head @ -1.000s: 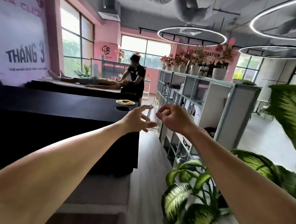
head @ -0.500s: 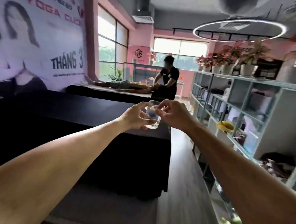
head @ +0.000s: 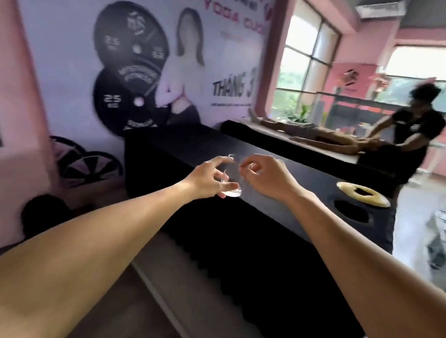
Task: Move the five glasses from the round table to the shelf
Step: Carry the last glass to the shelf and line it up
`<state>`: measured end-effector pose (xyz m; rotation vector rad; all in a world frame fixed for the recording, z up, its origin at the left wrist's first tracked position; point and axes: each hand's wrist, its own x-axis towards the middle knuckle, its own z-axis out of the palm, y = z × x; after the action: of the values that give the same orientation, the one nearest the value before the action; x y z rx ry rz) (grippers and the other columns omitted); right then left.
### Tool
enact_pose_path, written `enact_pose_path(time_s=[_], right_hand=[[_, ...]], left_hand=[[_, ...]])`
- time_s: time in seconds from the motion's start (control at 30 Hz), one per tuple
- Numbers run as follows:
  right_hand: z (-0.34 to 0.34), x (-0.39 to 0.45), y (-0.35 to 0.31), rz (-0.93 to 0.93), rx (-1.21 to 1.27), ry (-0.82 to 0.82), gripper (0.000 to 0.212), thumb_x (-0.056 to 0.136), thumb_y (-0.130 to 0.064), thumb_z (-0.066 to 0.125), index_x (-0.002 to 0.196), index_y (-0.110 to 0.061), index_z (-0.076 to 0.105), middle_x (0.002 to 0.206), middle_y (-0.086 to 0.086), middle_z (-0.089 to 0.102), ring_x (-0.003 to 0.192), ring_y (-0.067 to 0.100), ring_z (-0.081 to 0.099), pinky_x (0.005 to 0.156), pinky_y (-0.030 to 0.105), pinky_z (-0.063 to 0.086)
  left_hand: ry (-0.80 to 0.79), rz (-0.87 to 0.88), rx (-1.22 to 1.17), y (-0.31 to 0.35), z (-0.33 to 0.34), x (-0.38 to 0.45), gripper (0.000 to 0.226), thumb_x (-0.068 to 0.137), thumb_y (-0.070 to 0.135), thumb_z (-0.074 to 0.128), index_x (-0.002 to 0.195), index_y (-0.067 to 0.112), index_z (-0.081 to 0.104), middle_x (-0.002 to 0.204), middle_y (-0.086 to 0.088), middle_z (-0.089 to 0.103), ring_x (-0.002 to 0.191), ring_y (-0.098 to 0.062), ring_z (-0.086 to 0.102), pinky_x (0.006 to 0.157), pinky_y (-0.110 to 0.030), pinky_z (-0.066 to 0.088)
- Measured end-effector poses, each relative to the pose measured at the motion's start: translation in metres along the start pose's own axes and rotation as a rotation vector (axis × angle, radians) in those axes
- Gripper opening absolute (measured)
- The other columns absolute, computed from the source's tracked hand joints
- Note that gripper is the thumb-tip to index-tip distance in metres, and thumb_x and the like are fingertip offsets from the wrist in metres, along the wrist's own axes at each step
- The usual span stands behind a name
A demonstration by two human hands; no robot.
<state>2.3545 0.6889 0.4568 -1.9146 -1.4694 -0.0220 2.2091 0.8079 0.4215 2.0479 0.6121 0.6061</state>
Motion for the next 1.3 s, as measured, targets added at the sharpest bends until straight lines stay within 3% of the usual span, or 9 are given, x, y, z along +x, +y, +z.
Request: enact_pose_path(time_s=[0.1, 0.33, 0.47, 0.73, 0.83, 0.93, 1.07, 1.17, 1.3], right_hand=[[0.046, 0.047, -0.019, -0.064, 0.058, -0.047, 0.011, 0.083, -0.042, 0.06, 0.089, -0.04, 0.069, 0.076, -0.013, 0.069, 0.074, -0.001, 0.061, 0.06, 0.015, 0.042], [0.153, 0.16, -0.093, -0.255, 0.093, -0.168, 0.008, 0.087, -0.038, 0.06, 0.088, -0.04, 0.068, 0.079, -0.016, 0.069, 0.076, -0.005, 0.059, 0.063, 0.01, 0.038], [0.204, 0.231, -0.147, -0.335, 0.122, -0.194, 0.01, 0.088, -0.034, 0.061, 0.092, -0.034, 0.071, 0.08, -0.015, 0.068, 0.075, -0.001, 0.06, 0.064, 0.012, 0.041], [0.312, 0.332, -0.238, -0.443, 0.183, -0.272, 0.014, 0.09, -0.032, 0.06, 0.097, -0.029, 0.072, 0.087, -0.01, 0.07, 0.083, 0.007, 0.063, 0.073, 0.021, 0.046], [0.357, 0.365, -0.269, -0.493, 0.211, -0.316, 0.015, 0.09, -0.032, 0.06, 0.098, -0.029, 0.071, 0.088, -0.011, 0.069, 0.081, 0.004, 0.062, 0.067, 0.015, 0.043], [0.406, 0.401, -0.303, -0.541, 0.244, -0.367, 0.016, 0.09, -0.034, 0.059, 0.098, -0.029, 0.071, 0.09, -0.009, 0.069, 0.082, 0.005, 0.063, 0.065, 0.015, 0.045], [0.469, 0.45, -0.343, -0.595, 0.283, -0.402, 0.015, 0.092, -0.033, 0.059, 0.098, -0.028, 0.071, 0.09, -0.01, 0.068, 0.083, 0.008, 0.062, 0.067, 0.02, 0.045], [0.515, 0.494, -0.374, -0.65, 0.323, -0.418, 0.011, 0.091, -0.033, 0.059, 0.093, -0.032, 0.07, 0.082, -0.017, 0.066, 0.078, 0.0, 0.06, 0.065, 0.015, 0.043], [0.574, 0.56, -0.42, -0.717, 0.331, -0.458, 0.01, 0.089, -0.036, 0.059, 0.089, -0.036, 0.069, 0.086, -0.014, 0.067, 0.08, 0.006, 0.06, 0.072, 0.026, 0.049]], left_hand=[[0.077, -0.047, 0.013, -0.036, -0.049, 0.011, 0.069, 0.076, 0.042, 0.081, 0.134, 0.046, 0.044, 0.114, 0.003, 0.066, 0.072, -0.016, 0.076, 0.079, -0.029, 0.055], [0.261, -0.095, 0.05, -0.122, -0.179, 0.034, 0.075, 0.075, 0.044, 0.082, 0.138, 0.042, 0.041, 0.114, 0.002, 0.066, 0.07, -0.017, 0.076, 0.061, -0.016, 0.052], [0.34, -0.108, 0.058, -0.159, -0.265, 0.056, 0.077, 0.074, 0.041, 0.083, 0.139, 0.041, 0.041, 0.115, 0.0, 0.067, 0.07, -0.019, 0.076, 0.072, -0.026, 0.054], [0.462, -0.173, 0.096, -0.231, -0.403, 0.067, 0.074, 0.075, 0.04, 0.083, 0.136, 0.039, 0.043, 0.115, -0.001, 0.068, 0.071, -0.017, 0.076, 0.074, -0.031, 0.058], [0.514, -0.209, 0.104, -0.26, -0.448, 0.065, 0.077, 0.075, 0.038, 0.083, 0.14, 0.037, 0.041, 0.114, 0.0, 0.07, 0.071, -0.019, 0.076, 0.082, -0.039, 0.06], [0.59, -0.254, 0.152, -0.291, -0.496, 0.063, 0.075, 0.076, 0.039, 0.082, 0.139, 0.036, 0.042, 0.105, 0.007, 0.071, 0.071, -0.013, 0.075, 0.068, -0.02, 0.055], [0.654, -0.303, 0.16, -0.329, -0.559, 0.069, 0.074, 0.076, 0.035, 0.083, 0.138, 0.036, 0.044, 0.1, 0.01, 0.067, 0.069, -0.015, 0.076, 0.059, -0.014, 0.05], [0.718, -0.326, 0.174, -0.359, -0.61, 0.079, 0.075, 0.074, 0.036, 0.084, 0.137, 0.037, 0.044, 0.111, -0.001, 0.066, 0.073, -0.019, 0.076, 0.065, -0.023, 0.054], [0.785, -0.372, 0.214, -0.398, -0.682, 0.1, 0.067, 0.074, 0.04, 0.084, 0.129, 0.037, 0.047, 0.107, 0.0, 0.07, 0.069, -0.018, 0.076, 0.068, -0.028, 0.054]])
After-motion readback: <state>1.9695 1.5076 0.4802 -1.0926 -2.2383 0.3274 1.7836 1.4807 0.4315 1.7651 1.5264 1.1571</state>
